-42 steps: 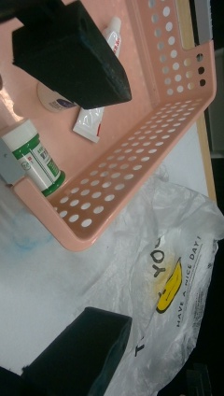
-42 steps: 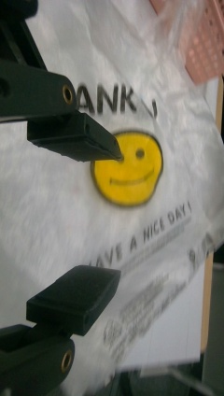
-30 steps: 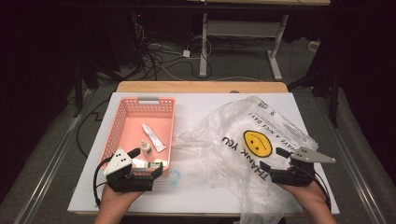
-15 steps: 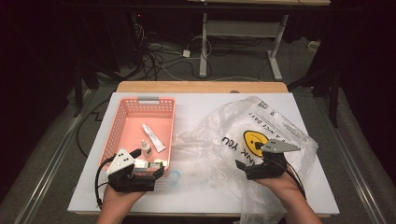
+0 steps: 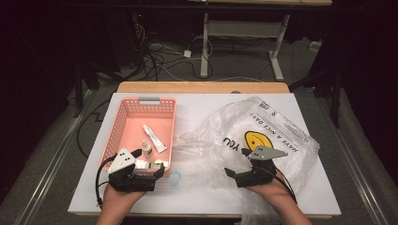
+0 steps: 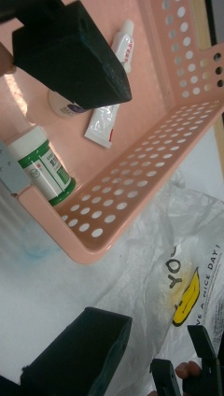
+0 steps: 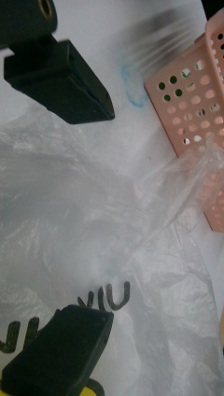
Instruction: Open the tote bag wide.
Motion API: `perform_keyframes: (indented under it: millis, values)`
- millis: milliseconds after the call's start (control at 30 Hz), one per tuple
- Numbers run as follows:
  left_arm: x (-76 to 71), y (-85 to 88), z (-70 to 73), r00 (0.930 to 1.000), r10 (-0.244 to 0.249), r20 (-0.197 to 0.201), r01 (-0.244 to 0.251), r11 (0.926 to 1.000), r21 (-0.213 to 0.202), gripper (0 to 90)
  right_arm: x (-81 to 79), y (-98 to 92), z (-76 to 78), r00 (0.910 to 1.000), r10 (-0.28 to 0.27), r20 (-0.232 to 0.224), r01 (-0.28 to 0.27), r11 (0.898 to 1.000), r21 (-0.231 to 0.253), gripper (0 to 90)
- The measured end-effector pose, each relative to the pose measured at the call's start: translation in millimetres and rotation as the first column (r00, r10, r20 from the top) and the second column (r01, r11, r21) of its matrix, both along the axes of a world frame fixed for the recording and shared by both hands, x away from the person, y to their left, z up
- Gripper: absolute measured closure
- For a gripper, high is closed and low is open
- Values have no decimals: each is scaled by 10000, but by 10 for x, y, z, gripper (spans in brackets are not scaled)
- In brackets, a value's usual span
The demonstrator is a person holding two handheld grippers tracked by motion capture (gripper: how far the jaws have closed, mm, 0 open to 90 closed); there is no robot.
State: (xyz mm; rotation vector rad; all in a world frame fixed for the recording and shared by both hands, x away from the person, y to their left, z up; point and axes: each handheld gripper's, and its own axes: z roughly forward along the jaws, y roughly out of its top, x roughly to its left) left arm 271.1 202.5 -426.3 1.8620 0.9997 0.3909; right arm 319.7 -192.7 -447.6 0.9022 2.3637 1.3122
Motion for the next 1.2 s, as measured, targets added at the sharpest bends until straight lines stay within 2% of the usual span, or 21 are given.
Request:
perform_keyframes:
  millis: [167, 300, 333, 433, 467, 633, 733, 933, 1033, 1200]
  values:
    - [-9, 1, 6, 9999, 40, 110, -40, 10000, -33, 0, -5, 0, -82, 9988, 278, -411, -285, 9995, -164, 178]
    - [-25, 0, 7, 9997, -29, 223, 28, 10000, 6, 0, -18, 19, -136, 9977, 463, -490, -490, 9972, -557, 226]
    - [-30, 1, 11, 9997, -35, 255, 35, 10000, 18, 0, -35, 40, -161, 9962, 582, -645, -634, 9947, -811, 230]
    - [-42, 6, 23, 9995, -20, 321, 21, 10000, -48, 0, -52, 57, -189, 9944, 754, -735, -829, 9910, -1048, 244]
    - [-46, 6, 24, 9995, -21, 330, 22, 10000, -48, 0, -70, 51, -207, 9937, 818, -771, -915, 9871, -1313, 262]
    - [-48, -8, 14, 9995, -82, 302, 83, 10000, -18, 0, -62, 5, -274, 9913, 823, -1031, -980, 9824, -1590, 317]
    - [-51, -15, 17, 9995, -94, 292, 95, 10000, -19, 0, -46, -6, -311, 9913, 757, -1075, -945, 9787, -1821, 406]
    - [-58, -15, 21, 9995, -115, 297, 117, 9999, -51, 0, -37, -38, -290, 9939, 567, -947, -706, 9861, -1504, 558]
    - [-56, -23, 14, 9995, -154, 264, 155, 9999, -47, 0, -53, -77, -251, 9949, 511, -872, -619, 9901, -1263, 589]
    - [-58, -29, 12, 9995, -202, 258, 203, 9998, -56, 0, -59, -130, -215, 9950, 532, -841, -620, 9925, -1055, 590]
